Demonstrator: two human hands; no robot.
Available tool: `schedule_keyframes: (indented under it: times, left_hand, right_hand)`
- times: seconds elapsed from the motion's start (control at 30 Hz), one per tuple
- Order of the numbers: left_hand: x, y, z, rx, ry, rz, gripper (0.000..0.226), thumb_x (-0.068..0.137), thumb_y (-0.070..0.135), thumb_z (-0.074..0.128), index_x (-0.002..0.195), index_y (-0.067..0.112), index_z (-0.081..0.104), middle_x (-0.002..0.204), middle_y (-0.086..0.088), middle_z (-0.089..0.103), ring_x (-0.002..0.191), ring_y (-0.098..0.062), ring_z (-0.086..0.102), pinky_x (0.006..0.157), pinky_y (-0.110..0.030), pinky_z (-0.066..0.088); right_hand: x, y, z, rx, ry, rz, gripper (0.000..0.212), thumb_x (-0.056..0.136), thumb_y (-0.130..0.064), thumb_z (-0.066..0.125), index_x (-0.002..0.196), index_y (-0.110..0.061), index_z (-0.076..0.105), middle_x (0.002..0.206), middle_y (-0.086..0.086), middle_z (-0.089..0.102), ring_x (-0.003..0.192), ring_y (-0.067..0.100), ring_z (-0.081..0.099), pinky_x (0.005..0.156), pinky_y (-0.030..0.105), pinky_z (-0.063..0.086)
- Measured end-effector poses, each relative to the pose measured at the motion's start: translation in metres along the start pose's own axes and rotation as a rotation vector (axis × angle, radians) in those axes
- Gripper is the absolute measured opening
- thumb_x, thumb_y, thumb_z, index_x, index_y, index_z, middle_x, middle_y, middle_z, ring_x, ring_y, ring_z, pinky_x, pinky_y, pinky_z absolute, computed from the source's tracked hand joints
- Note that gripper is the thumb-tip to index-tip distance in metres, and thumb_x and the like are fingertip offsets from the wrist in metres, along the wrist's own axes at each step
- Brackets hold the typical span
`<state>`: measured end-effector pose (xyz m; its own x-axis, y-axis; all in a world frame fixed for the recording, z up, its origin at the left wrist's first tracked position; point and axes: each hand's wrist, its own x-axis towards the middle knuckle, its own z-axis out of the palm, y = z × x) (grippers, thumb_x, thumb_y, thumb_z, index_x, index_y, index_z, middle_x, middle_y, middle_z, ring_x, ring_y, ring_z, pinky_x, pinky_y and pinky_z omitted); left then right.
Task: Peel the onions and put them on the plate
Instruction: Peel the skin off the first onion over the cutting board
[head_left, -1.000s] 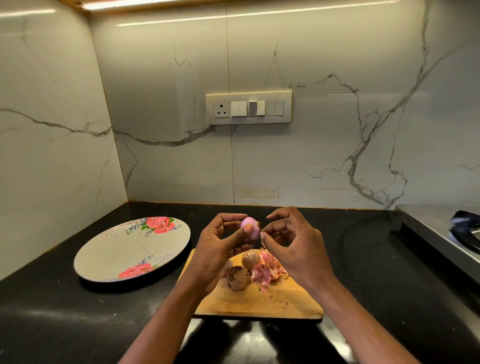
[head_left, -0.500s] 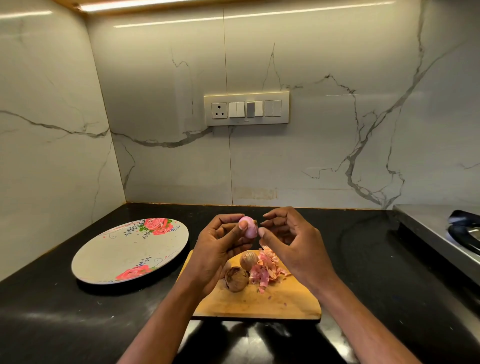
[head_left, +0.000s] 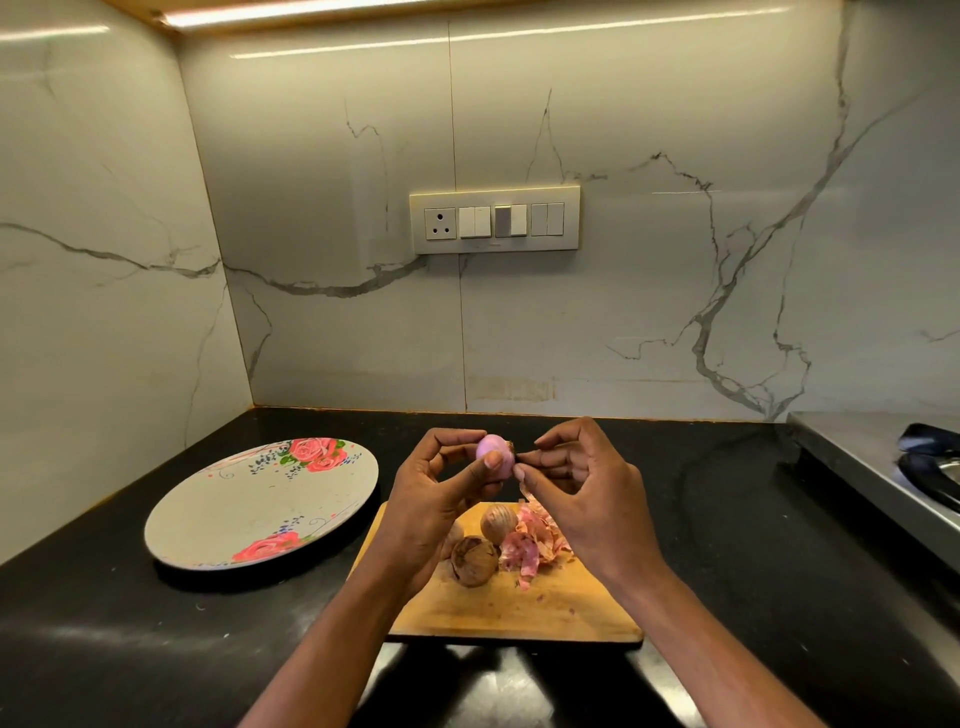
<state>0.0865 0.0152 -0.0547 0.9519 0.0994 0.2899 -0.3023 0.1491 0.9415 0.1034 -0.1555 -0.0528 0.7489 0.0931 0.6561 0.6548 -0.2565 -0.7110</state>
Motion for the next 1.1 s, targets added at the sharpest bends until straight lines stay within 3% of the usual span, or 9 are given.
schedule_keyframes:
  times: [0.43,0.67,0.83,1.0,1.1]
  left_hand:
    - [-0.001,-0.002,0.003,0.056,-0.003,0.014,0.061,0.061,0.040,0.084,0.115,0.018,0.065,0.119,-0.010,0.069,0.112,-0.029,0.068,0.095,-0.048,0.056]
    - [-0.001,0.000,0.004,-0.009,-0.048,-0.028,0.043,0.079,0.021,0.071,0.120,0.013,0.062,0.113,-0.011,0.073,0.105,-0.028,0.072,0.083,-0.034,0.060]
    - [-0.001,0.002,0.003,-0.095,-0.062,-0.068,0.039,0.086,0.020,0.064,0.124,0.010,0.061,0.110,-0.012,0.074,0.102,-0.029,0.072,0.078,-0.029,0.060]
    - [0.000,0.004,0.002,-0.106,-0.053,-0.072,0.038,0.087,0.023,0.062,0.123,0.012,0.062,0.106,-0.007,0.075,0.099,-0.026,0.073,0.077,-0.028,0.059]
    - [0.000,0.003,0.001,-0.093,-0.041,-0.069,0.038,0.086,0.024,0.063,0.123,0.014,0.064,0.111,-0.009,0.073,0.103,-0.027,0.072,0.081,-0.029,0.059]
  right_hand:
    - [-0.003,0.000,0.004,-0.099,0.015,0.014,0.040,0.082,-0.019,0.081,0.104,-0.027,0.049,0.081,-0.014,0.066,0.078,-0.004,0.065,0.060,0.009,0.050]
    - [0.003,0.004,-0.003,-0.128,0.055,0.014,0.030,0.083,-0.016,0.079,0.098,-0.024,0.055,0.079,-0.010,0.063,0.071,0.002,0.063,0.055,0.012,0.048]
    - [0.006,0.009,-0.011,-0.134,0.033,0.009,0.015,0.087,-0.013,0.073,0.096,-0.025,0.070,0.085,-0.013,0.067,0.078,0.001,0.064,0.062,0.011,0.050]
    - [0.005,0.009,-0.009,-0.165,-0.032,-0.005,0.016,0.093,-0.019,0.069,0.105,-0.029,0.073,0.106,-0.018,0.061,0.105,-0.013,0.053,0.078,0.003,0.045]
    - [0.005,0.008,-0.009,-0.137,-0.040,-0.009,0.024,0.092,-0.024,0.071,0.114,-0.032,0.070,0.106,-0.023,0.064,0.106,-0.013,0.055,0.076,0.002,0.046]
